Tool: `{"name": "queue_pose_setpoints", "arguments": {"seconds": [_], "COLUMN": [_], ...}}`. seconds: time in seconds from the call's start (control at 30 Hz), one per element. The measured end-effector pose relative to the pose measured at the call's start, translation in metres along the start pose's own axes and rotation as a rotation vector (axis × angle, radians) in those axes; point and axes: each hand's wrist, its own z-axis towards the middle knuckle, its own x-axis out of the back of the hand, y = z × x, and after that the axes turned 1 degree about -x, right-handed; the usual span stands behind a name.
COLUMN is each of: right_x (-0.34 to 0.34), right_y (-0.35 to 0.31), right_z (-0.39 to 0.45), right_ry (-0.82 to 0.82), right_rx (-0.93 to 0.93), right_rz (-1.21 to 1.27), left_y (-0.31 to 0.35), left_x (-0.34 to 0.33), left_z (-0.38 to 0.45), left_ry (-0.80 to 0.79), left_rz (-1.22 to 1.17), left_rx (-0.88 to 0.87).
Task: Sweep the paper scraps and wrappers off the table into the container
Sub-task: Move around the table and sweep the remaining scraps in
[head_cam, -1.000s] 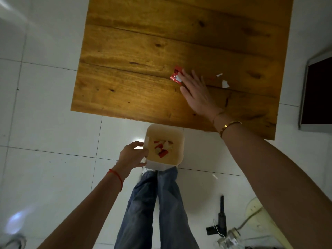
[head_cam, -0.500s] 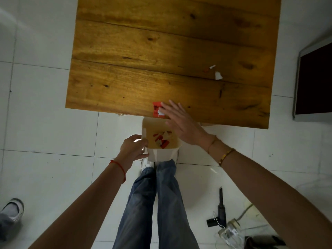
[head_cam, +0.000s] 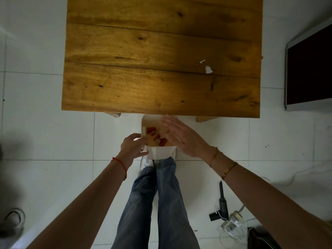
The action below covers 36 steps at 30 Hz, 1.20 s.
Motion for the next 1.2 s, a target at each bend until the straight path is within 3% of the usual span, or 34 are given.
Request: {"name": "queue_pose_setpoints", "arguments": {"seconds": [0.23, 0.37, 0.8, 1.2], "right_x": [0.059, 0.097, 0.131, 0.077], "right_y": [0.032, 0.063, 0.103, 0.077], "right_z": [0.018, 0.035, 0.099, 0.053], "right_ry": [0.319, 0.395, 0.363, 0.086], "right_rx": [-0.157, -0.278, -0.33, -0.01], "right_rz": [-0.11, -0.131, -0.092, -0.145], "left_y": [-0.001, 0.002, 0.013, 0.013], "left_x": [-0.022, -0.039, -0.074, -0.077], "left_z": [-0.002, 0.003, 0.013, 0.013], "left_ry": [-0.025, -0.035, -0.038, 0.003], "left_rz": [0.035, 0.009, -0.05, -0.035], "left_rx": [-0.004, 0.007, 0.018, 0.021]}}
